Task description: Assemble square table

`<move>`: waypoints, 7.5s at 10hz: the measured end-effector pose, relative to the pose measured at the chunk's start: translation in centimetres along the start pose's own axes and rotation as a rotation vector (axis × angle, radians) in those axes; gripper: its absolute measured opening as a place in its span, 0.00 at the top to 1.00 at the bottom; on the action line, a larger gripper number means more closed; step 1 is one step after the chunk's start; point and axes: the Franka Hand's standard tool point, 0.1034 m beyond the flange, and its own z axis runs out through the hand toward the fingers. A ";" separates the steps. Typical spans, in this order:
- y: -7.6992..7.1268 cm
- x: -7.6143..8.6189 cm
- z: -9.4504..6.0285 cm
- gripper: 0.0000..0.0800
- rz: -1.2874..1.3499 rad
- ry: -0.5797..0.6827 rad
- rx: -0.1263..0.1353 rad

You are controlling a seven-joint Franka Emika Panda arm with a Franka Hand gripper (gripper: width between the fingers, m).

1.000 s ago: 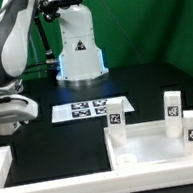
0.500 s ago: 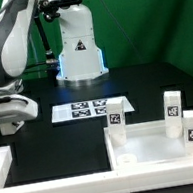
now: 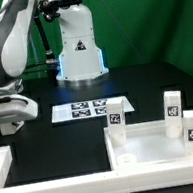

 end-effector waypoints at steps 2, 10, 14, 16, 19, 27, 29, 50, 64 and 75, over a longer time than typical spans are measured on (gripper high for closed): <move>-3.1 -1.0 -3.5 0.64 -0.079 0.046 -0.054; -13.1 -1.7 -11.7 0.64 -0.108 0.432 -0.109; -20.5 0.1 -16.9 0.64 -0.173 0.780 -0.169; -19.8 0.2 -16.8 0.64 -0.167 0.895 -0.183; -22.3 1.1 -18.0 0.64 -0.149 1.118 -0.167; -32.0 5.3 -16.9 0.64 -0.021 1.422 -0.049; -30.6 5.6 -16.5 0.64 -0.048 1.481 -0.101; -31.5 8.8 -14.8 0.64 -0.062 1.533 -0.146; -30.6 7.5 -17.5 0.19 -0.078 1.415 -0.107; -29.6 7.9 -17.8 0.19 -0.007 0.903 0.043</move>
Offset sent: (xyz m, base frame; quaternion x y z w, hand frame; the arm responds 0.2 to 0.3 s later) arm 0.0555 0.0491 0.1000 0.0063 0.0308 -0.0184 0.9993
